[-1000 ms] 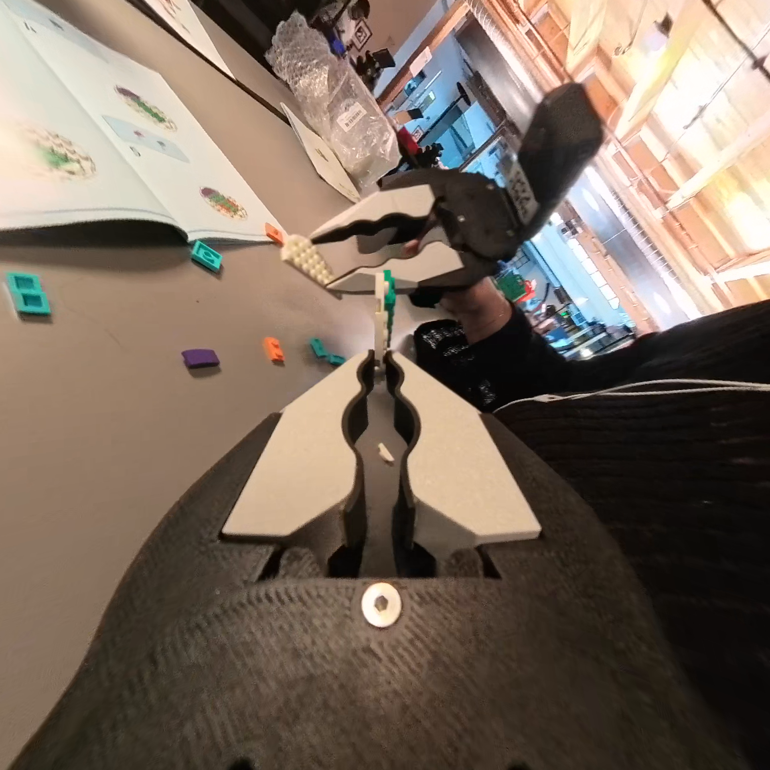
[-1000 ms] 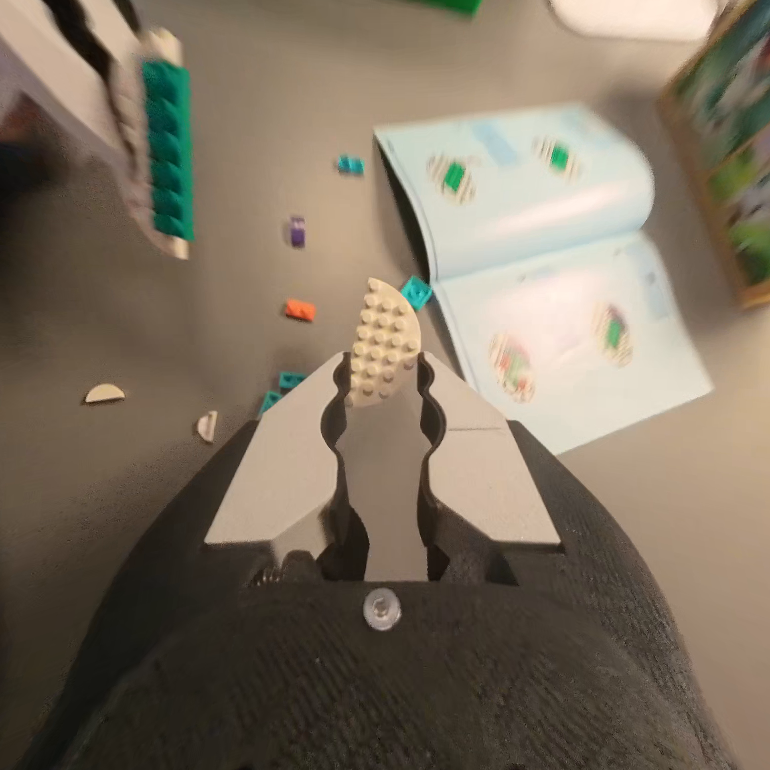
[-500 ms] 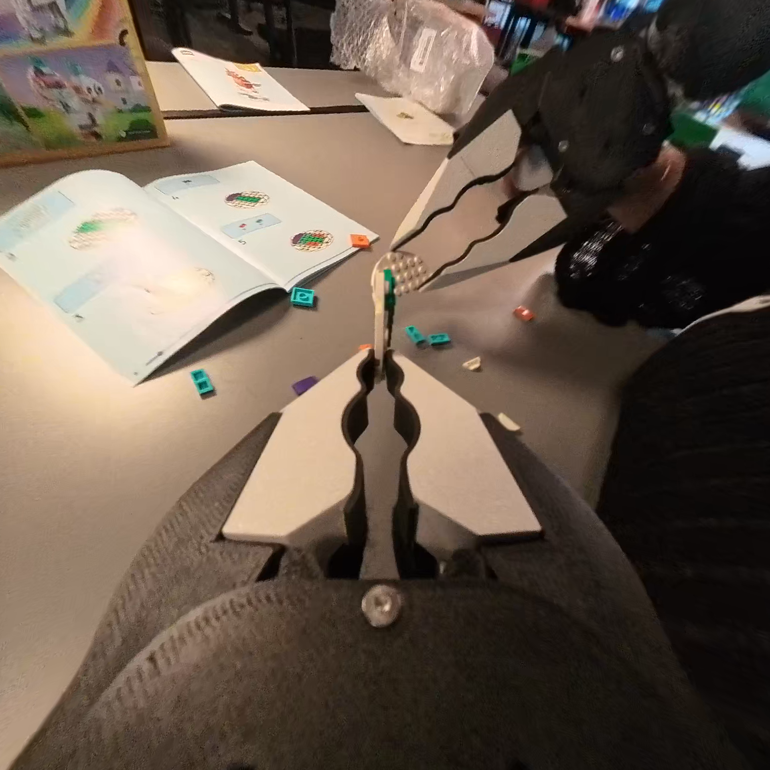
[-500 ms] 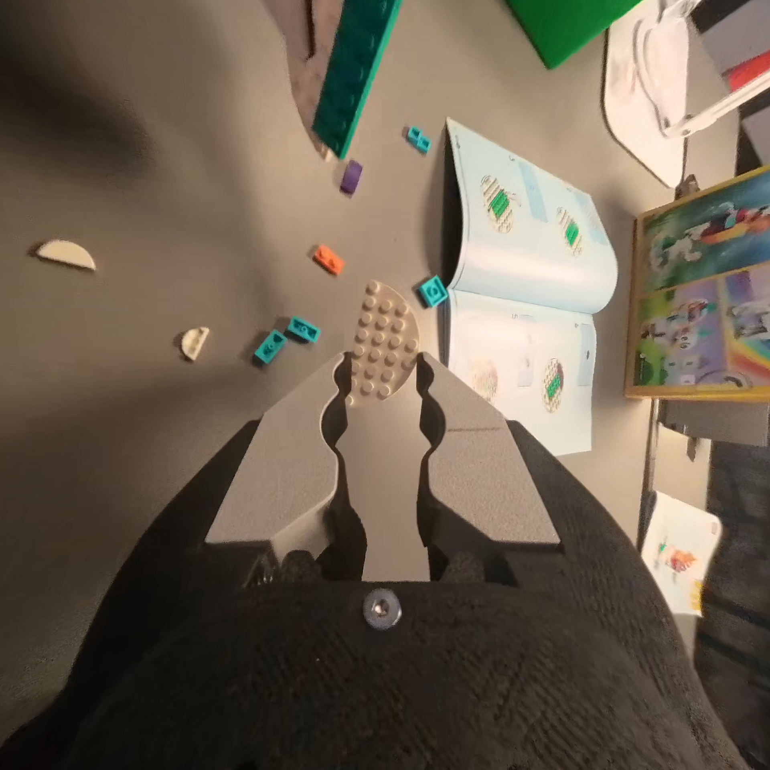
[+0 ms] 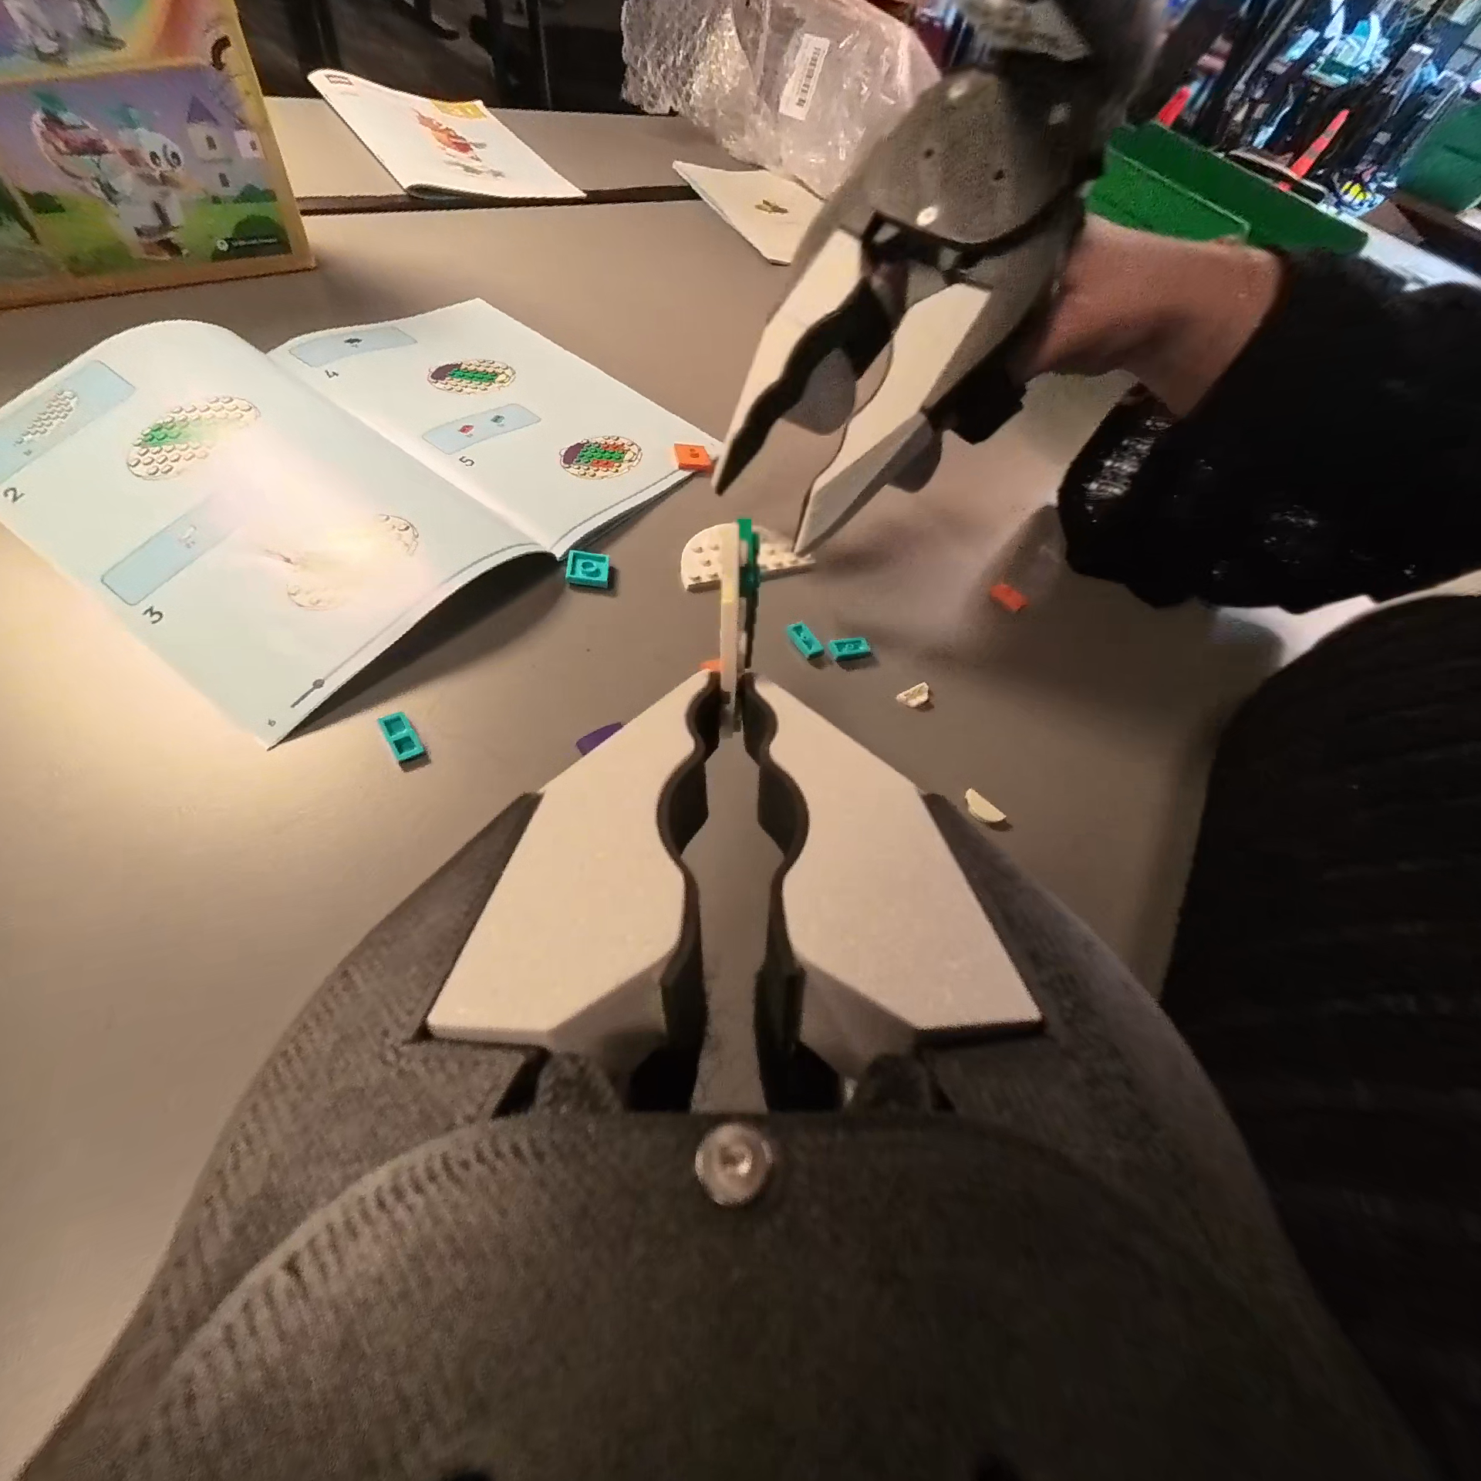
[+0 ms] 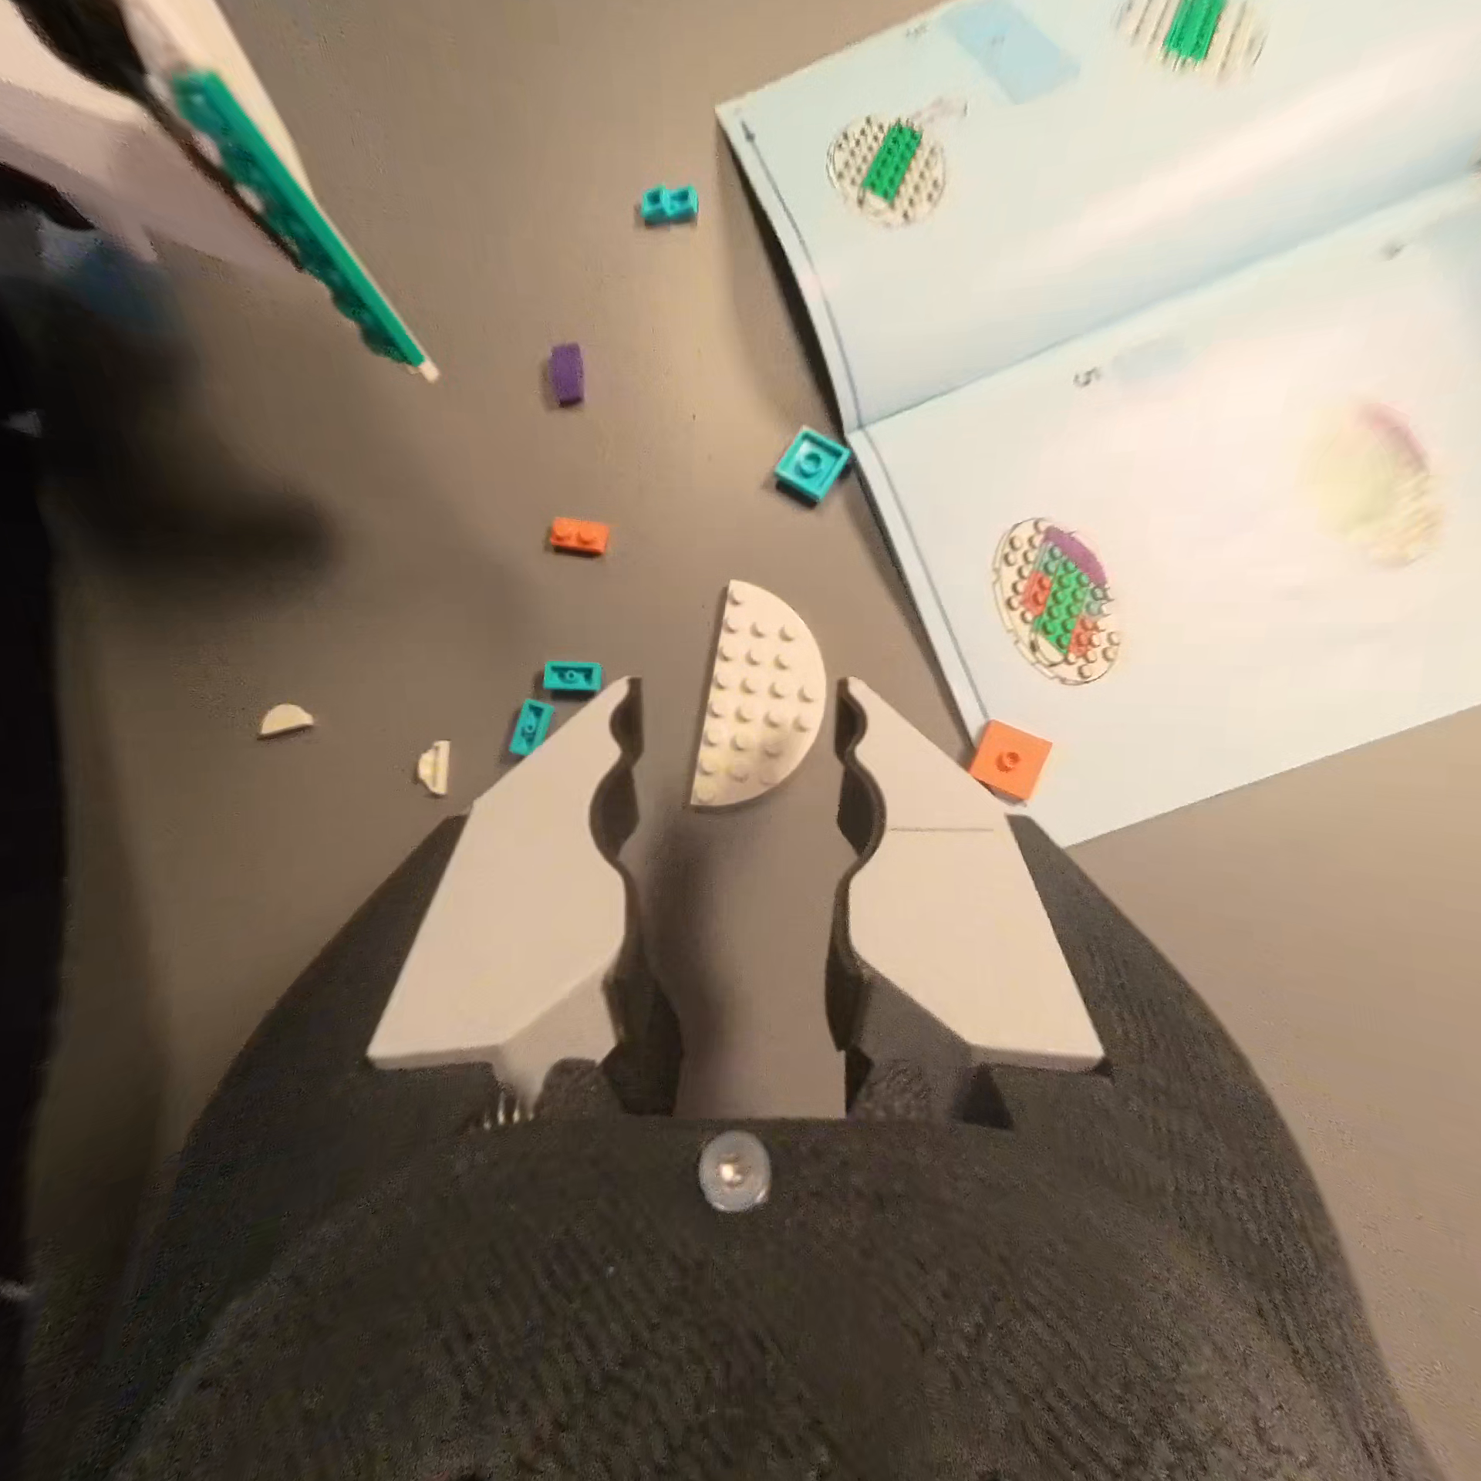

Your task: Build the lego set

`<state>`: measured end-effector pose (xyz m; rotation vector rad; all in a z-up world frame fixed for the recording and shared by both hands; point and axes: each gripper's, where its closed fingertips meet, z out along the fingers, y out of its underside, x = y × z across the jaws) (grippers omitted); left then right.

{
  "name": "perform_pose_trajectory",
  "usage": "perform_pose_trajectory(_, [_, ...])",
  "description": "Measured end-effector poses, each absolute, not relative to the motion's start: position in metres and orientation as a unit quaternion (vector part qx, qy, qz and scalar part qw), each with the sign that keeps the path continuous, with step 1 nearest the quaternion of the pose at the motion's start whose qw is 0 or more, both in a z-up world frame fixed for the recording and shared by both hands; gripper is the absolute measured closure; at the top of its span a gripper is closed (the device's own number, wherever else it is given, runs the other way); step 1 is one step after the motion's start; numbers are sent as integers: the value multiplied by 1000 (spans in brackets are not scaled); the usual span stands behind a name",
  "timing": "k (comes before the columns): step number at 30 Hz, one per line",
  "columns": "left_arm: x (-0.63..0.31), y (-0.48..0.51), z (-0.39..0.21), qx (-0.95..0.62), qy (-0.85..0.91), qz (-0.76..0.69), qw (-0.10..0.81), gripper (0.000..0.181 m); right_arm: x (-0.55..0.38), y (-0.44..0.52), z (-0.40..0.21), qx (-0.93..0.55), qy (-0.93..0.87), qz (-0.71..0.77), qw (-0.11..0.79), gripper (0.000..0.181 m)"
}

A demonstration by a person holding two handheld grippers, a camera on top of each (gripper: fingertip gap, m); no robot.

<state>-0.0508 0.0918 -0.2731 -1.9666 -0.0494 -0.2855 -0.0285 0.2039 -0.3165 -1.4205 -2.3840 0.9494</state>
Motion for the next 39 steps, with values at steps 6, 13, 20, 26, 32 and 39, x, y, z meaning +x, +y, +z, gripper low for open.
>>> perform_pose_trajectory(6, [-46,93,-270,-821,-20,-131,556,178,-25,209,-336,-452,-859,228,77,134])
perform_pose_trajectory(13, [-41,97,-265,-802,-39,-178,569,178,-32,198,-331,-444,-859,241,89,150])
perform_pose_trajectory(20, [-39,101,-262,-777,-76,-231,581,177,-53,149,-265,-332,-810,400,271,151])
perform_pose_trajectory(26, [-38,93,-267,-773,-116,-273,561,178,-43,139,-266,-368,-783,444,234,150])
perform_pose_trajectory(32, [-36,88,-262,-738,-175,-344,554,178,-44,135,-285,-393,-791,401,243,150])
perform_pose_trajectory(39, [-36,66,-283,-728,-282,-391,488,178,-23,102,-322,-467,-807,349,90,150])
